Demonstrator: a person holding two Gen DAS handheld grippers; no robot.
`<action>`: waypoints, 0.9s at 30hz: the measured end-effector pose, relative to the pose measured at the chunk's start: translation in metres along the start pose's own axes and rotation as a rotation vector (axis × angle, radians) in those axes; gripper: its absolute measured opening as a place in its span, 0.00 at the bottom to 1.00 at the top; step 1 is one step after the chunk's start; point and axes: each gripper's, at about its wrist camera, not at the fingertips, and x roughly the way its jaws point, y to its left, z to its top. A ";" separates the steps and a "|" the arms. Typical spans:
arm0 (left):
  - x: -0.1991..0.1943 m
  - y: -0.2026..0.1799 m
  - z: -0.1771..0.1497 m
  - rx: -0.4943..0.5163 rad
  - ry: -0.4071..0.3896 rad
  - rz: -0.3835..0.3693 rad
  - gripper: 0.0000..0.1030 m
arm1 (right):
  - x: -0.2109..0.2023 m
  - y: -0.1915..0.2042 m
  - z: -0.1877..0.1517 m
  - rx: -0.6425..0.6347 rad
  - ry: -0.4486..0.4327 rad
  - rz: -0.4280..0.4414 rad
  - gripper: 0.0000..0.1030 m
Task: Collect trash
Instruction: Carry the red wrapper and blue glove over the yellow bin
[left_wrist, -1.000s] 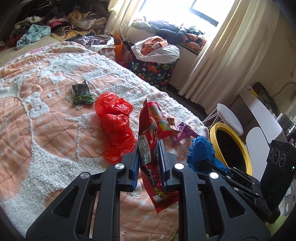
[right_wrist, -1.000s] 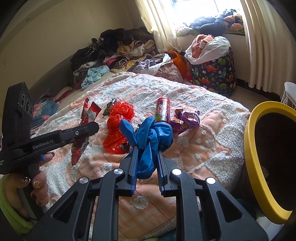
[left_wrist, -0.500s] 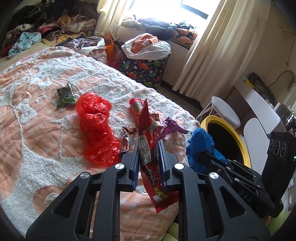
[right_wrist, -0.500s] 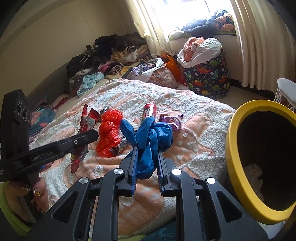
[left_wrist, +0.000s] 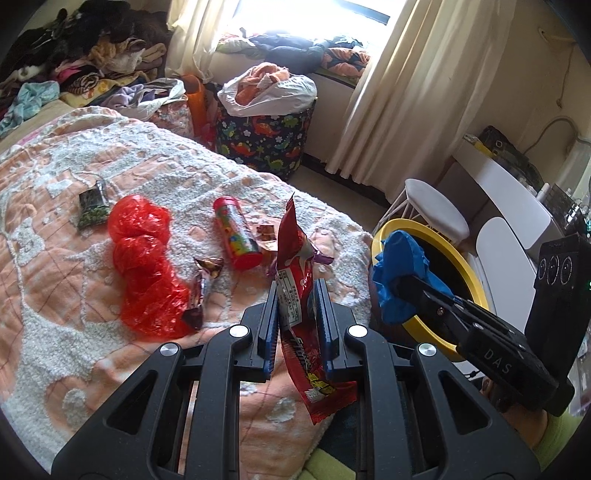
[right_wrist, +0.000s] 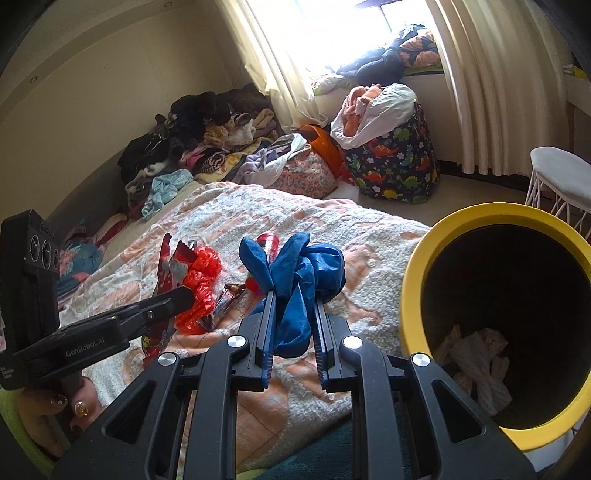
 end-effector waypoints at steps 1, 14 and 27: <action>0.001 -0.003 0.000 0.006 0.001 -0.003 0.12 | -0.001 -0.002 0.001 0.004 -0.005 -0.003 0.17; 0.010 -0.038 0.006 0.065 0.002 -0.044 0.12 | -0.021 -0.042 0.012 0.052 -0.068 -0.078 0.17; 0.023 -0.075 0.009 0.137 0.011 -0.088 0.13 | -0.038 -0.078 0.019 0.116 -0.123 -0.148 0.17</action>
